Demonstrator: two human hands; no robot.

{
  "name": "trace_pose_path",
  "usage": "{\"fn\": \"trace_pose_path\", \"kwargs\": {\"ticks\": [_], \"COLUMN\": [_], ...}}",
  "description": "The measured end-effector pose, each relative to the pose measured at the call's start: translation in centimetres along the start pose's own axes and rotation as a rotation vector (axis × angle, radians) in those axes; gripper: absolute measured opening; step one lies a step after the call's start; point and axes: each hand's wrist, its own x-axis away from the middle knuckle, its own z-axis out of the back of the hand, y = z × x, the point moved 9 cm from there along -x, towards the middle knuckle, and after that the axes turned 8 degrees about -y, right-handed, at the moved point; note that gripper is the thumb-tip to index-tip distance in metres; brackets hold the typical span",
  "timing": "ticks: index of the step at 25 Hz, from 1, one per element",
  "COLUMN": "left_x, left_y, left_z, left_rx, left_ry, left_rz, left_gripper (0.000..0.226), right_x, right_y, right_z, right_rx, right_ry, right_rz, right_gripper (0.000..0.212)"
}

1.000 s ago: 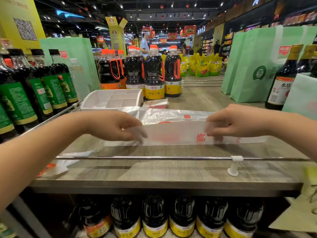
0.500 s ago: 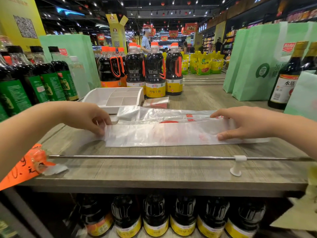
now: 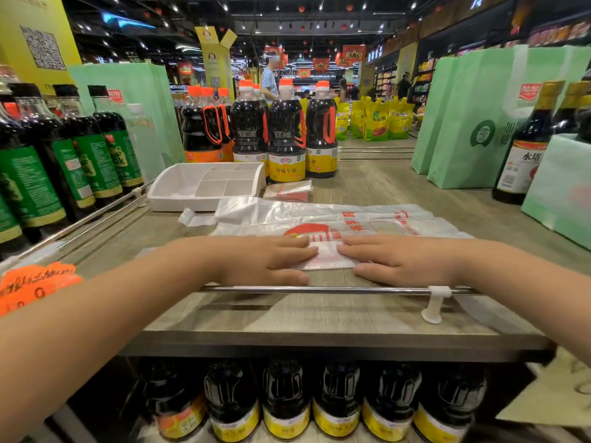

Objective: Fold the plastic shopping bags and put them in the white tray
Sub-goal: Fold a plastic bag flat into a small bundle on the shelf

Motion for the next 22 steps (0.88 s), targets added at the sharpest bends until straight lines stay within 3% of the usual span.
{"fn": "trace_pose_path", "kwargs": {"ticks": [4, 8, 11, 15, 22], "left_x": [0.7, 2.3, 2.9, 2.6, 2.2], "left_y": [-1.8, -3.9, -3.9, -1.8, -0.7], "left_z": [-1.0, -1.7, -0.6, 0.5, 2.2], "left_rx": [-0.009, -0.013, -0.160, -0.448, -0.462], "left_ry": [-0.048, -0.097, 0.005, 0.097, 0.183], "left_rz": [-0.038, 0.031, 0.050, 0.066, 0.122], "left_gripper": [0.065, 0.065, 0.065, 0.057, 0.048], "right_x": [2.2, 5.1, 5.9, 4.4, 2.0], "right_y": [3.0, 5.9, 6.4, 2.1, -1.5], "right_z": [-1.0, -1.3, -0.5, 1.4, 2.7], "right_rx": [-0.042, -0.030, 0.077, 0.251, 0.426], "right_ry": [-0.087, -0.121, -0.058, 0.102, 0.235], "right_rz": [-0.097, -0.213, -0.271, -0.137, -0.024], "right_gripper": [0.071, 0.080, 0.079, 0.080, 0.059]}}
